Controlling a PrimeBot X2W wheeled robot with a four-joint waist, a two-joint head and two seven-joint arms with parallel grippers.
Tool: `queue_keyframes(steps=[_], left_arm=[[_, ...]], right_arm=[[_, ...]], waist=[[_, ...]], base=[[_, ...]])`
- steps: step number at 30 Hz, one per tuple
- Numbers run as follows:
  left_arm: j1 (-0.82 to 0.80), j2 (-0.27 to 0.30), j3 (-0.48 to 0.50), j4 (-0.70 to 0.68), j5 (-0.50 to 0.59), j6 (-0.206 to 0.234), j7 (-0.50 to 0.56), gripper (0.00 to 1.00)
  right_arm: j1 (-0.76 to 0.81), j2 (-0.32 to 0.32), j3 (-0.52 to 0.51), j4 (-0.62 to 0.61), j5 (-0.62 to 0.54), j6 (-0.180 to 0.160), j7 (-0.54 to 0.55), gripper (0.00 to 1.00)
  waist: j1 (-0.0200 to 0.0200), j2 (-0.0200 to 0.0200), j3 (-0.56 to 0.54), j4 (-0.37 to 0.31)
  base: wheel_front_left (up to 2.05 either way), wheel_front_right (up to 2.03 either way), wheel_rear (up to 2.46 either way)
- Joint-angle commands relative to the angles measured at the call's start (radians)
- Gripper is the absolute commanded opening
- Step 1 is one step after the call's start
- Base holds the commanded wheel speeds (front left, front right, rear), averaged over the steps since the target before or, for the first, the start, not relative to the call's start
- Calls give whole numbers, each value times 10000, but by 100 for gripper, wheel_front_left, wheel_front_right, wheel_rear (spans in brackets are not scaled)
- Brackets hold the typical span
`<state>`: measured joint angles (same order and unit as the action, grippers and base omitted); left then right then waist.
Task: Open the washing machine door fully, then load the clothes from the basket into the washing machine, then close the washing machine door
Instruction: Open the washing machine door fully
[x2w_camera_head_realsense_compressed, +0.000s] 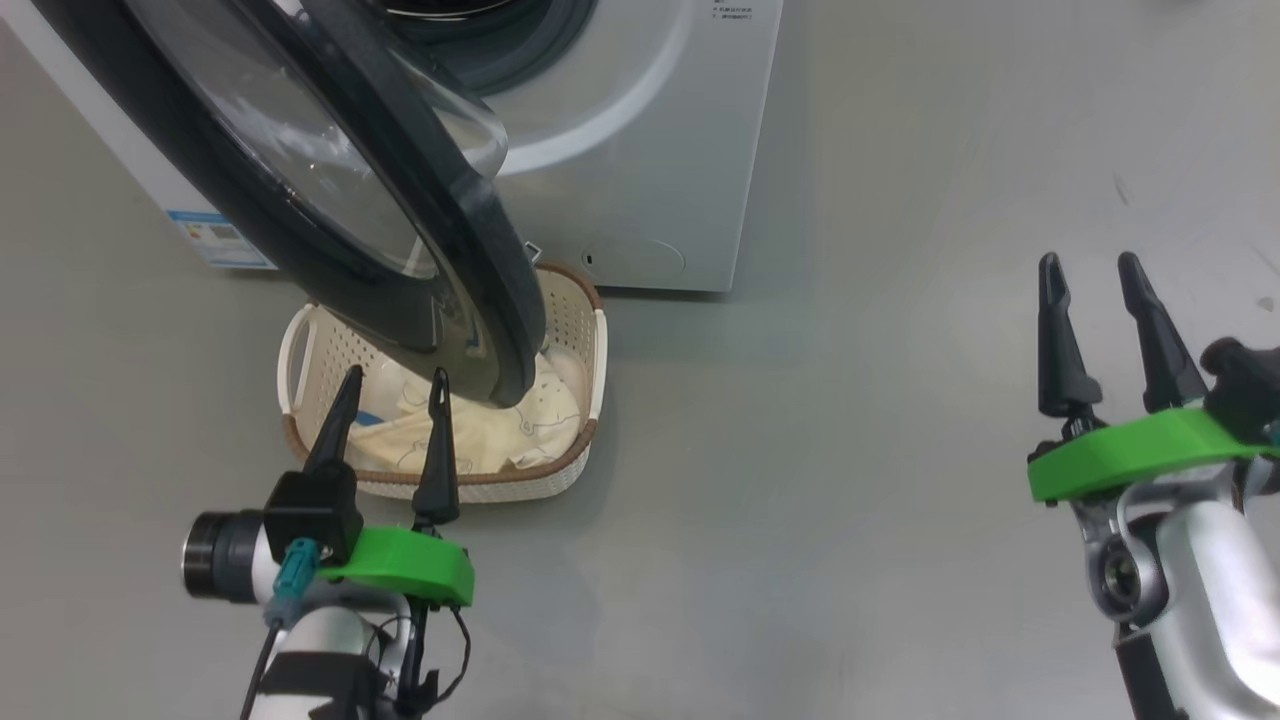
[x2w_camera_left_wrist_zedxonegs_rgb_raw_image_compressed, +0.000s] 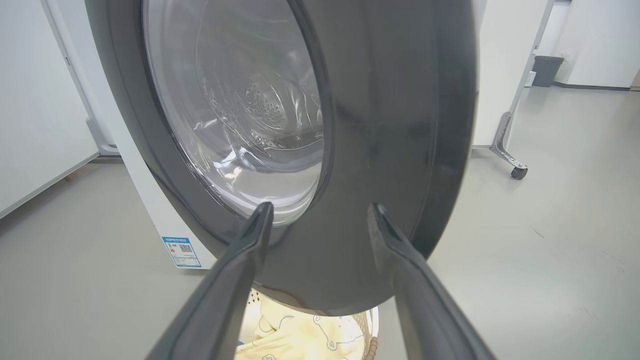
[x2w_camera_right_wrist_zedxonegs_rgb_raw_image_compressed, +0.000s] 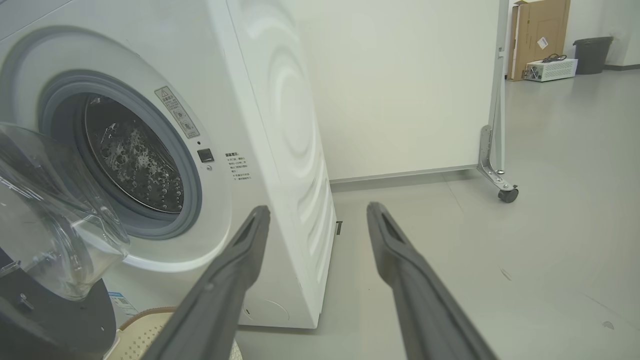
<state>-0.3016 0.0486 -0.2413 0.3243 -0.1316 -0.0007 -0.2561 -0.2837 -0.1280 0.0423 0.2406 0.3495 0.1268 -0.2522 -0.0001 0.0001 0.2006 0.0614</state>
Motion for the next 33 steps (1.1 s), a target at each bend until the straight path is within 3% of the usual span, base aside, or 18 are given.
queue_keyframes(steps=[1,18,33], left_arm=[[-70,206,357,-237,77,-30,-57,100],[648,262,453,65,-50,-59,-57,100],[775,346,487,106,-116,-59,-57,100]], right_arm=[[144,87,29,-486,-428,39,-94,100],[2524,692,-334,-1495,-2527,39,-77,100],[3287,775,-477,-2328,-2601,39,169,100]], waist=[[1,-1,-171,-82],[1,-1,-1198,-323],[1,-1,-1344,-420]], base=[[0,0,0],[0,0,0],[0,0,0]])
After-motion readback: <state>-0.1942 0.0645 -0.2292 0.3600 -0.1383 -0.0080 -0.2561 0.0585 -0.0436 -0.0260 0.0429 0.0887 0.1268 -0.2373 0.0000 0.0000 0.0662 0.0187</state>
